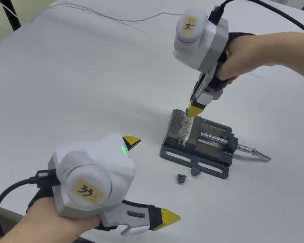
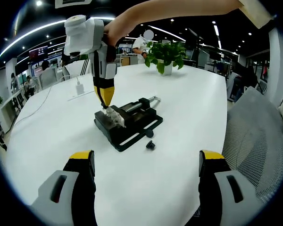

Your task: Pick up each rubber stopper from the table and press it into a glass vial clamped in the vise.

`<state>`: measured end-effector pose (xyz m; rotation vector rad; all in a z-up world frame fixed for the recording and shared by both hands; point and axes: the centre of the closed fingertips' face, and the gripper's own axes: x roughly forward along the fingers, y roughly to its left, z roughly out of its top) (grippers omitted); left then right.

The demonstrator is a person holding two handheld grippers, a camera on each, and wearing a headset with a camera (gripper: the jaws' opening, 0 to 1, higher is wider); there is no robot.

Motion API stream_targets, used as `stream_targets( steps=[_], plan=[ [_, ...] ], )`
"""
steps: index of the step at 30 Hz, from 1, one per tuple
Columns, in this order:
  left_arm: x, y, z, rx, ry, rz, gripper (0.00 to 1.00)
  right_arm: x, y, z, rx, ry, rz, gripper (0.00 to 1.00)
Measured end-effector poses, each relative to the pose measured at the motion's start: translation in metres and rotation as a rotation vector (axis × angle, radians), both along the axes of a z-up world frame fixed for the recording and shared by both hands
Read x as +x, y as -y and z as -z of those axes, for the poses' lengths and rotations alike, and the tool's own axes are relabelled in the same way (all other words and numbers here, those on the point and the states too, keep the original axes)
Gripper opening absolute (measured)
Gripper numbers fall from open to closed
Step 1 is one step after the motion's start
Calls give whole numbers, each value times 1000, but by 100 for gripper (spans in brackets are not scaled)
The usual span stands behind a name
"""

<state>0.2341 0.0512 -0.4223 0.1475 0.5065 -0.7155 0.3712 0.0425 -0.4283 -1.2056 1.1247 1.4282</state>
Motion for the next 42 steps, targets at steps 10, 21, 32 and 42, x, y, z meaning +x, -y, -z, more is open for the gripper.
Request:
stream_targets(
  steps=[10, 21, 32, 42],
  plan=[
    [-2, 1, 1, 2, -4, 3, 89, 8, -3, 1, 51, -5, -13, 7],
    [-2, -1, 2, 1, -8, 1, 89, 12, 0, 6, 64, 24, -89, 16],
    [-1, -4, 2, 4, -6, -4, 89, 13, -4, -15, 141, 14, -165, 7],
    [-2, -3, 4, 4, -13, -2, 88, 11, -3, -3, 126, 1, -136, 3]
  ],
)
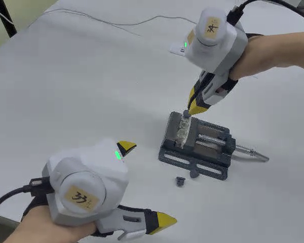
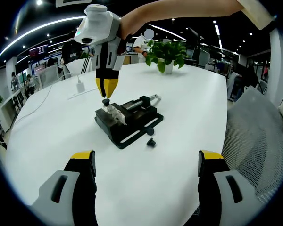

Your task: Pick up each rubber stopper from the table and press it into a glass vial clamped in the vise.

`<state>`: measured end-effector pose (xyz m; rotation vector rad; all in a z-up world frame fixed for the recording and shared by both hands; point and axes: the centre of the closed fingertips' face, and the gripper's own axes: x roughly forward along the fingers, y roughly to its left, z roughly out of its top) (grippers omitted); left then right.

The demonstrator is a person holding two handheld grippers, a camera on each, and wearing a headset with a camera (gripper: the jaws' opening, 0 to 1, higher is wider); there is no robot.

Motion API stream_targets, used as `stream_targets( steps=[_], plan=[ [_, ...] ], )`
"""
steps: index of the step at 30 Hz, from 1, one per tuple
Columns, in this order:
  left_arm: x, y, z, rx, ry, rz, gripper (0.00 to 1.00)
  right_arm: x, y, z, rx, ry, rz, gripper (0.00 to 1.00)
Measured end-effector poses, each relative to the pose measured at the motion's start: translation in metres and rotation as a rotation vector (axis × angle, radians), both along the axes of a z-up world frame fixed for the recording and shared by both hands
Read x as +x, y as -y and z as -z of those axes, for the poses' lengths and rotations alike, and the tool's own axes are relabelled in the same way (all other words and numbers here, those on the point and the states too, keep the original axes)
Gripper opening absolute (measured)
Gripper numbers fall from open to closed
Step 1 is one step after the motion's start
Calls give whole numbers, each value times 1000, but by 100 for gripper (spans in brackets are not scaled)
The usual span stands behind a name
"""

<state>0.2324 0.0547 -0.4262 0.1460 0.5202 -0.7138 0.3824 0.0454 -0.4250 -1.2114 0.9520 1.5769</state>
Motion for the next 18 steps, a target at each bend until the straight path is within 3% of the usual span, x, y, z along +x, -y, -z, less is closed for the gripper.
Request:
stream_targets(
  steps=[13, 18],
  plan=[
    [-1, 1, 4, 0, -15, 4, 88, 0, 0, 3, 0, -2, 24, 0],
    [0, 4, 5, -3, -16, 7, 88, -3, -2, 3, -14, 19, 15, 0]
  ],
)
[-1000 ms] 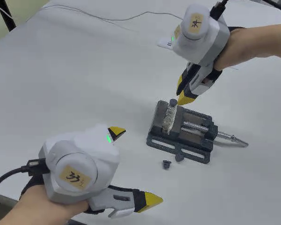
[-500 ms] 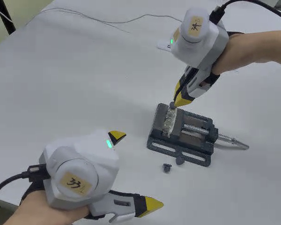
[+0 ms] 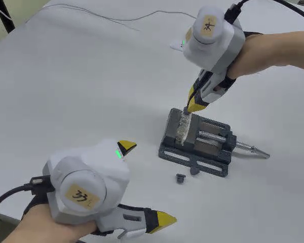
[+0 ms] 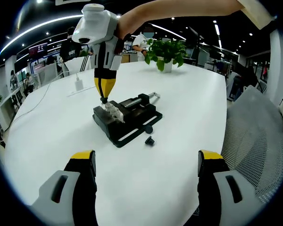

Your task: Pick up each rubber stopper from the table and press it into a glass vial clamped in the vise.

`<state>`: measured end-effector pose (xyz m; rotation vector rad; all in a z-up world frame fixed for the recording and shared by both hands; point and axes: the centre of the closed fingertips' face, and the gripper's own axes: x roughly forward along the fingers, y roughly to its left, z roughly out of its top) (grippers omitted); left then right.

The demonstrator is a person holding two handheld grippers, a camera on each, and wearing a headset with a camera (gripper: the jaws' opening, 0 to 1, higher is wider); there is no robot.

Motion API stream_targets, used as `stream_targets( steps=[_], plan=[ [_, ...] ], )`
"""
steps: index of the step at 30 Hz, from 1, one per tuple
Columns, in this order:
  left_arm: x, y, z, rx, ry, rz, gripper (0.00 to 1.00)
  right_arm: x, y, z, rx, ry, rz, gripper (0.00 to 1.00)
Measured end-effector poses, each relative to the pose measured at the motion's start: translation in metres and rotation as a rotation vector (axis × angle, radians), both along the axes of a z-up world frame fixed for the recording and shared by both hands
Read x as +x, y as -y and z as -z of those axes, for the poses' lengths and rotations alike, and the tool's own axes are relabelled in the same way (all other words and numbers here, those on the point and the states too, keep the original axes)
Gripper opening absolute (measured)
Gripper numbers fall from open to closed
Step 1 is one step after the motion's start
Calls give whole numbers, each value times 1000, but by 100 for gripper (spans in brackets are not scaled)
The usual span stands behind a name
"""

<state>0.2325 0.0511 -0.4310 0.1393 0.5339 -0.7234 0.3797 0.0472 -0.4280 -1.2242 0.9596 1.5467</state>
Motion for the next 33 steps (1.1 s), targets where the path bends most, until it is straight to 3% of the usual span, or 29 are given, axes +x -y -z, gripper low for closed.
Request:
stream_targets(
  steps=[7, 14, 26, 33],
  plan=[
    [1, 2, 2, -10, -3, -4, 88, -1, 1, 1, -29, 55, -28, 0],
    [3, 5, 4, -21, -6, -3, 88, 0, 2, 0, -16, 22, 48, 0],
    [11, 7, 5, -30, -8, -3, 87, 2, 0, 2, -30, 0, 63, 0],
    [11, 8, 6, -36, -11, -8, 87, 6, -1, 3, -82, -7, 49, 0]
  ],
)
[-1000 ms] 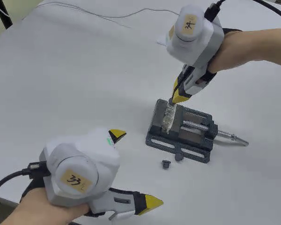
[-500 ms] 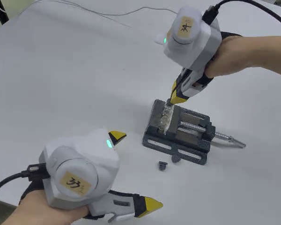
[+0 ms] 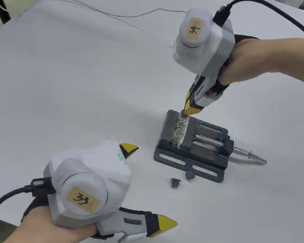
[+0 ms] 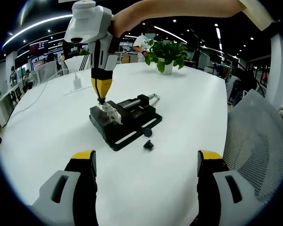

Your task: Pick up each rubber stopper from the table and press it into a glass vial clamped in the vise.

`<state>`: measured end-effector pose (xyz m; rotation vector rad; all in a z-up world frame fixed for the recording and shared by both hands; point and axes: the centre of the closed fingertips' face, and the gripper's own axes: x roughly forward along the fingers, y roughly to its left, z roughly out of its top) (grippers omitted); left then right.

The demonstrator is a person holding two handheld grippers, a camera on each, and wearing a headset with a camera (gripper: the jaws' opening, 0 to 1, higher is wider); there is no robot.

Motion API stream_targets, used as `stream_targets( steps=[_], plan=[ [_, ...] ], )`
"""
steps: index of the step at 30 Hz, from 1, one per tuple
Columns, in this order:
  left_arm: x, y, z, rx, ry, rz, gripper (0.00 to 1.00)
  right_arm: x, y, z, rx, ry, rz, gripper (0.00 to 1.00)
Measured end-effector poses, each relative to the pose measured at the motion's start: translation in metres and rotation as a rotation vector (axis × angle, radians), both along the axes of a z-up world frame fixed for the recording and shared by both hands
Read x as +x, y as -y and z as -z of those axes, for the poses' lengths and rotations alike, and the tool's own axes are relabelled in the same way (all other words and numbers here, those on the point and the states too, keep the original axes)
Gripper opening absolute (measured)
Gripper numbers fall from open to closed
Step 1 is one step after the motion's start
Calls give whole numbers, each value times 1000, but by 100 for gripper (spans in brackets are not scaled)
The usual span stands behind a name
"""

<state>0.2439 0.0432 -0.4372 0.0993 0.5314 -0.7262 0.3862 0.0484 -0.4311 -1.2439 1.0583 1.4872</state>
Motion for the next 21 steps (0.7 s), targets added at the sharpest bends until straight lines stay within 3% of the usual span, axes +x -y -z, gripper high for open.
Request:
stream_targets(
  steps=[7, 8, 14, 18, 21],
  plan=[
    [0, -2, 2, 0, -4, -5, 87, -4, 1, 0, -41, 18, -40, 0],
    [0, -1, 1, 0, -1, -5, 87, -4, 1, 1, -41, 16, -18, 0],
    [1, -2, -6, 6, 10, -1, 87, -6, 4, -1, -13, 19, 0, 0],
    [-1, -5, -14, 8, 23, -4, 86, -8, 5, -2, 20, -4, 44, 0],
    [-1, -6, -20, 11, 37, -6, 86, -6, 6, -1, 53, 14, 26, 0]
  ],
)
